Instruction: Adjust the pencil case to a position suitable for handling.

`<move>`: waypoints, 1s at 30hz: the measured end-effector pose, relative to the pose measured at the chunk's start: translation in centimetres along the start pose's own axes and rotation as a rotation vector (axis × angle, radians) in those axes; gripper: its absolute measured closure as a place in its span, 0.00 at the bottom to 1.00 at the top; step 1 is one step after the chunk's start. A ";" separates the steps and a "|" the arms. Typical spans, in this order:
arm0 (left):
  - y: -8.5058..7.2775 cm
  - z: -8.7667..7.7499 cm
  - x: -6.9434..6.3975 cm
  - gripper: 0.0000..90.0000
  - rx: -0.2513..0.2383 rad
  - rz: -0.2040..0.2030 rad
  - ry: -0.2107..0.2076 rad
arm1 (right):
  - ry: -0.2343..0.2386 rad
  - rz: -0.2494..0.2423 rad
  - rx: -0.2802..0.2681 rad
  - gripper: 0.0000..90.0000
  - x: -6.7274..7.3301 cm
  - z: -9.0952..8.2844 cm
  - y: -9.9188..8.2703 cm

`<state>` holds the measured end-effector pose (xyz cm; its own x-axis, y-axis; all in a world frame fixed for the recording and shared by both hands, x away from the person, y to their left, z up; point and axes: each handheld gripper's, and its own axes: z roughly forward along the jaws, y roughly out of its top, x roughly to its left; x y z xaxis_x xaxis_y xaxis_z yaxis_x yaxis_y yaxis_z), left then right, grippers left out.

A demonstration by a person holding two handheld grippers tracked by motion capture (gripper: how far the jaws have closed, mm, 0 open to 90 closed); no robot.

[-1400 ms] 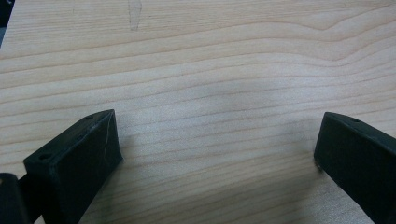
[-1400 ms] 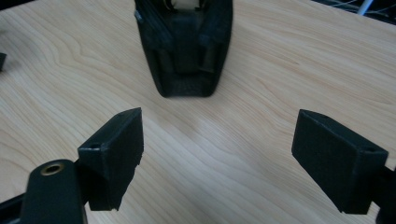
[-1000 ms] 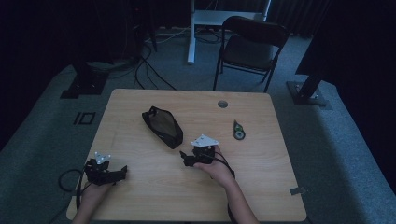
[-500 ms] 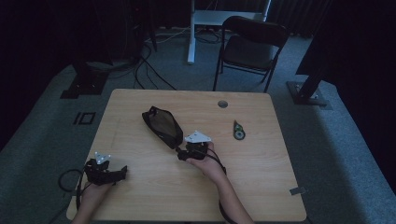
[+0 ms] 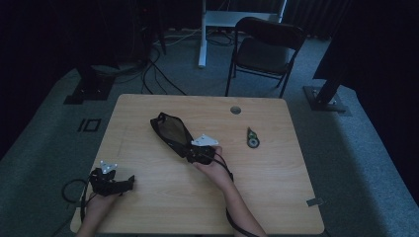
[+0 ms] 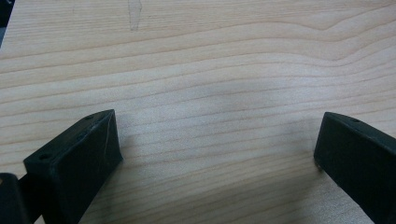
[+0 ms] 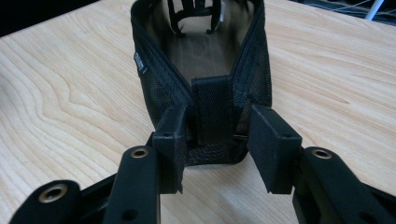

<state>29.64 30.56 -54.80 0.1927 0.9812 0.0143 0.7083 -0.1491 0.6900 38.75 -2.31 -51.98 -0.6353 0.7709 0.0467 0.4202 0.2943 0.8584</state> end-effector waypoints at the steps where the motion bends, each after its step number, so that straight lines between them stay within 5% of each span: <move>1: 0.0 0.0 0.0 0.01 0.000 0.000 0.000 | 0.000 0.000 0.000 0.66 0.0 0.0 0.0; 7: 0.0 0.0 0.0 0.01 0.000 0.000 0.000 | -0.031 -0.016 -0.011 0.80 0.1 0.6 -0.2; 30: 0.0 0.0 0.0 0.01 0.001 0.000 -0.001 | -0.039 -0.003 -0.028 0.81 -0.6 -2.7 -1.2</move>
<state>29.63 30.57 -54.80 0.1934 0.9810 0.0142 0.7088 -0.1497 0.6893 36.86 -4.63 -51.70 -0.6104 0.7917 0.0246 0.3995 0.2809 0.8726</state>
